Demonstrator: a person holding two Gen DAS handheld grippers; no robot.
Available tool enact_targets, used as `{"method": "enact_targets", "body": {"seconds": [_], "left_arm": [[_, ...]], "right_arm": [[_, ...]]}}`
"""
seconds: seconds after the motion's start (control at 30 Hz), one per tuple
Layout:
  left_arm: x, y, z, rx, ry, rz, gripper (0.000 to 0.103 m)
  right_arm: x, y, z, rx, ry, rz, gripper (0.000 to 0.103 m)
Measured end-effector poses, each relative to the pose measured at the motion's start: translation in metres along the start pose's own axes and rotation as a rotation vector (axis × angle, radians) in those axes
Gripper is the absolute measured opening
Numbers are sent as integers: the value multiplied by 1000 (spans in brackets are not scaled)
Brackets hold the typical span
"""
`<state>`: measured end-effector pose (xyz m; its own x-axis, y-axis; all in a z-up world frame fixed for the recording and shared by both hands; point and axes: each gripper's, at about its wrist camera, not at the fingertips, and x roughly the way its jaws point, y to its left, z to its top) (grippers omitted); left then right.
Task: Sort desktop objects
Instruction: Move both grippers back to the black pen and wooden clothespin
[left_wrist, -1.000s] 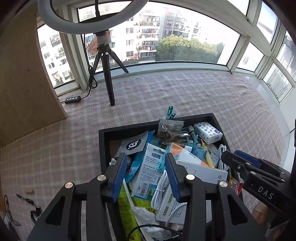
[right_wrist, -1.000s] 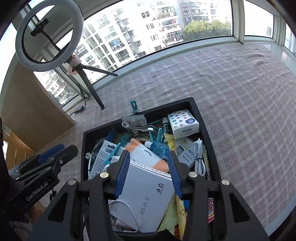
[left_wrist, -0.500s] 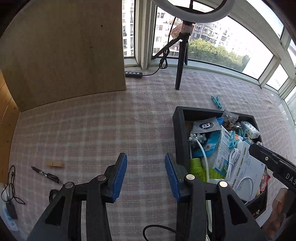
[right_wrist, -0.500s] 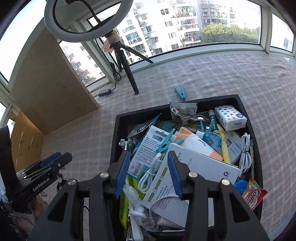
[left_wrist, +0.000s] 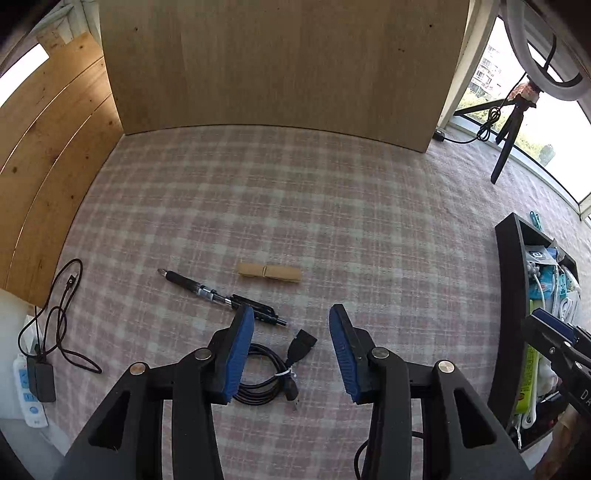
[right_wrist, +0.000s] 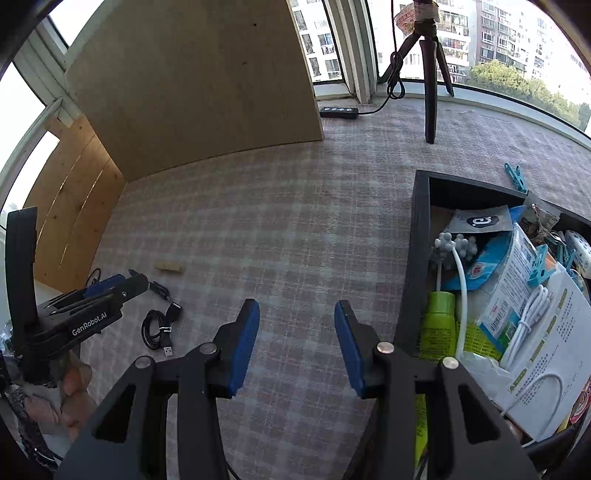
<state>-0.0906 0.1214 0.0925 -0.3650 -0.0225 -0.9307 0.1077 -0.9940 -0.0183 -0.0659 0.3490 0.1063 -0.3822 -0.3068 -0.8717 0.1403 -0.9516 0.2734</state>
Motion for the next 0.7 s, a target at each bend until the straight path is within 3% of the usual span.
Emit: {"method": "enact_targets", "body": {"seconds": [0.3,0.7], "left_arm": [[25,87,-1,-121,69,15,40],[69,100,-4,-216,154,-42,40]], "right_arm": [[39,76,6,-98,40,18,42],[104,142,29,-354,134,-29,42]]}}
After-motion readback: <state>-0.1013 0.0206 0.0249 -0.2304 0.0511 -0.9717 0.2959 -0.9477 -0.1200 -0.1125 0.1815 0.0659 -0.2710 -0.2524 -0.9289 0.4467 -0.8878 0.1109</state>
